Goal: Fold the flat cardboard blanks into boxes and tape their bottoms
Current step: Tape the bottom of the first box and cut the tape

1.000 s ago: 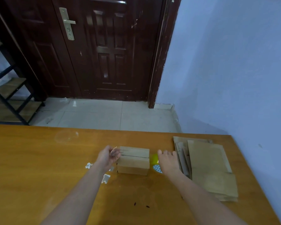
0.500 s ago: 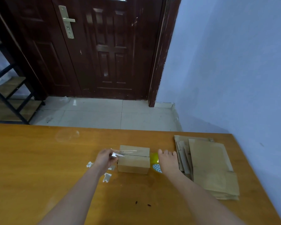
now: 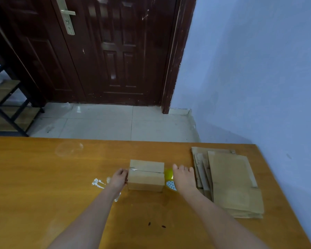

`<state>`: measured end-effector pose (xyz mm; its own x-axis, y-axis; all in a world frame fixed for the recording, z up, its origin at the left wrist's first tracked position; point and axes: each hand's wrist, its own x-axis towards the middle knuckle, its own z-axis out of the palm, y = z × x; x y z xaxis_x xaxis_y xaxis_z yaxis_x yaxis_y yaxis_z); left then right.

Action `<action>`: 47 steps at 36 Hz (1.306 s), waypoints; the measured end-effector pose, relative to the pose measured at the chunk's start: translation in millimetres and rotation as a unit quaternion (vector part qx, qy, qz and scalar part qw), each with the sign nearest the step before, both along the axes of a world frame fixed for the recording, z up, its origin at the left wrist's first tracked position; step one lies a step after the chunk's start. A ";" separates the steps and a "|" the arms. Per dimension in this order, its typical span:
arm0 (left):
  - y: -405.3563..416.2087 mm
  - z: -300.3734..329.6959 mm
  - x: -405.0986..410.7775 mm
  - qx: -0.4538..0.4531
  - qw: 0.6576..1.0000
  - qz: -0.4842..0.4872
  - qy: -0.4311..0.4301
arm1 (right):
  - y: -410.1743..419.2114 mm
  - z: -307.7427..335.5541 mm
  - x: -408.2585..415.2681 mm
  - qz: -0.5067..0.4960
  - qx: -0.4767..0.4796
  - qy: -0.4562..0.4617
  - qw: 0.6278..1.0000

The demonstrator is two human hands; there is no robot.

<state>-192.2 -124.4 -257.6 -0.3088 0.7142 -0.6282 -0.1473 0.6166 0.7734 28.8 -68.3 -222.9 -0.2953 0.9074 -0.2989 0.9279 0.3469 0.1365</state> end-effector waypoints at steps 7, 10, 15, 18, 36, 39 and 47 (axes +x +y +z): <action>-1.1 -21.6 4.4 -0.071 0.995 -0.030 0.063 | 3.1 -0.9 -5.7 0.017 0.001 0.000 1.000; 1.1 -28.3 3.1 -0.077 0.995 -0.022 0.061 | 5.7 -0.5 -5.2 0.029 0.004 -0.003 1.000; 8.6 -8.0 -2.2 -0.023 0.979 0.119 0.165 | 5.4 -0.9 -4.3 0.037 0.006 0.005 0.999; 14.8 18.3 9.7 0.081 0.969 0.115 0.203 | 4.1 -3.4 -2.4 0.042 0.011 -0.001 0.999; 27.5 30.3 61.3 0.016 0.685 -0.468 0.558 | -3.2 -1.7 -5.2 -0.006 0.000 0.002 1.000; 26.1 30.1 60.8 0.092 0.691 -0.509 0.505 | -6.1 -3.1 -4.6 -0.024 -0.008 0.022 0.999; 27.1 38.7 32.1 0.159 0.805 -0.430 0.378 | -16.1 -11.4 12.2 -0.085 -0.053 0.098 0.990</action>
